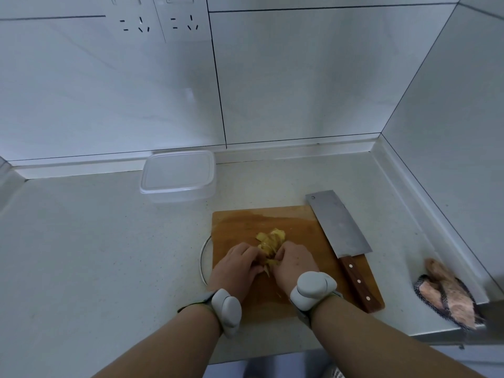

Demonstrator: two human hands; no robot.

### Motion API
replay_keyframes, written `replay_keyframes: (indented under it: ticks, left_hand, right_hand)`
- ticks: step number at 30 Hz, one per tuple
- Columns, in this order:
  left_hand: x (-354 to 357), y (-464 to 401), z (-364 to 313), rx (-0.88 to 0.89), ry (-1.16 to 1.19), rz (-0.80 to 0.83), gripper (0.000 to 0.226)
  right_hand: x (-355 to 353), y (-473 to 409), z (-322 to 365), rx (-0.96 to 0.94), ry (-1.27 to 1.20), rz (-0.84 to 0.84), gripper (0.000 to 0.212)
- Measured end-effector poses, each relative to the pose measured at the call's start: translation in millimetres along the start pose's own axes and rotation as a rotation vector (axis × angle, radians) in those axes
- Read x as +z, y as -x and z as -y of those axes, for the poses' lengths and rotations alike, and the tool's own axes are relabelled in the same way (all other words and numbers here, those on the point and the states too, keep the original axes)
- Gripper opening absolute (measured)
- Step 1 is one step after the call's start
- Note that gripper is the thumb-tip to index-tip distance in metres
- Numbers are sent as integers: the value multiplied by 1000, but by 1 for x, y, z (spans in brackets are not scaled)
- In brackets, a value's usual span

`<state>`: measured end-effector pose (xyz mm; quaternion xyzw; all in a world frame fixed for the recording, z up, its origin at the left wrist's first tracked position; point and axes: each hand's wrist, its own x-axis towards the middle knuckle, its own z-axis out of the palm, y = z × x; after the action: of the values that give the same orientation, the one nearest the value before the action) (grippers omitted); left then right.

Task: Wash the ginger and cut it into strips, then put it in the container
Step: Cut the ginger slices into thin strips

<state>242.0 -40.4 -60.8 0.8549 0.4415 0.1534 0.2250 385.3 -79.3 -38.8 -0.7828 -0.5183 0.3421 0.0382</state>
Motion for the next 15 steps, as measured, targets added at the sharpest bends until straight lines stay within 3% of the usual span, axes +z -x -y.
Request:
replay_keyframes:
  ticks: [4, 12, 15]
  left_hand:
    - [-6, 3, 5, 6, 8, 23, 19]
    - [-9, 1, 1, -38, 42, 34, 19]
    - [-8, 0, -1, -42, 55, 15, 16]
  right_hand:
    - [-4, 4, 8, -28, -14, -204, 14]
    - [-9, 7, 16, -156, -23, -326, 5]
    - [-9, 6, 11, -143, -72, -338, 15]
